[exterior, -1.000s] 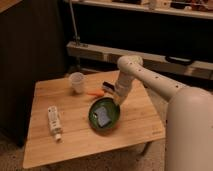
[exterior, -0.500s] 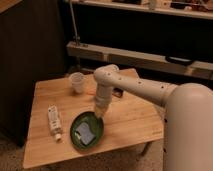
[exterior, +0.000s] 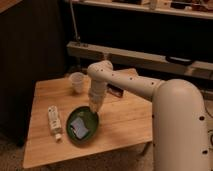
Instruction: Drag the ceramic bowl in a circle
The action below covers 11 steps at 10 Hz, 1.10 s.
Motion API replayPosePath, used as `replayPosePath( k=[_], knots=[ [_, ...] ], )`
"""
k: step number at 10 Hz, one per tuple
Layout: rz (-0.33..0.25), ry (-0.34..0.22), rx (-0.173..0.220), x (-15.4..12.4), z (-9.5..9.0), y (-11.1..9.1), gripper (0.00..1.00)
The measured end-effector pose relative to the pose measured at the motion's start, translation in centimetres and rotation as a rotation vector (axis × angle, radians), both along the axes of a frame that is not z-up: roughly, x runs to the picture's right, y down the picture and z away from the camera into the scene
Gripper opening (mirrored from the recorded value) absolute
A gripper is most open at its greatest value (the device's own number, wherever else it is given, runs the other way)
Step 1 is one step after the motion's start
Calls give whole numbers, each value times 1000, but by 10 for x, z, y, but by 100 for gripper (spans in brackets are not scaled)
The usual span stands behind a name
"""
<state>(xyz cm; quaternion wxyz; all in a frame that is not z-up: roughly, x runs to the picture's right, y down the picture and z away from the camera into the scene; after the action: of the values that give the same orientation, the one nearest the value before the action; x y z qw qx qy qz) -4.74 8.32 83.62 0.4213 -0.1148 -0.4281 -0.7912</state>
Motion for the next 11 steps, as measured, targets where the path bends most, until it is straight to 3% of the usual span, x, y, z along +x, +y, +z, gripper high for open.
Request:
replayPosePath(
  k=[2, 5, 8, 11],
  knots=[
    [45, 41, 19, 22, 29, -43, 10],
    [110, 131, 18, 76, 59, -88, 10],
    [138, 168, 1, 126, 68, -102, 10],
    [140, 185, -20, 156, 57, -90, 10]
  ],
)
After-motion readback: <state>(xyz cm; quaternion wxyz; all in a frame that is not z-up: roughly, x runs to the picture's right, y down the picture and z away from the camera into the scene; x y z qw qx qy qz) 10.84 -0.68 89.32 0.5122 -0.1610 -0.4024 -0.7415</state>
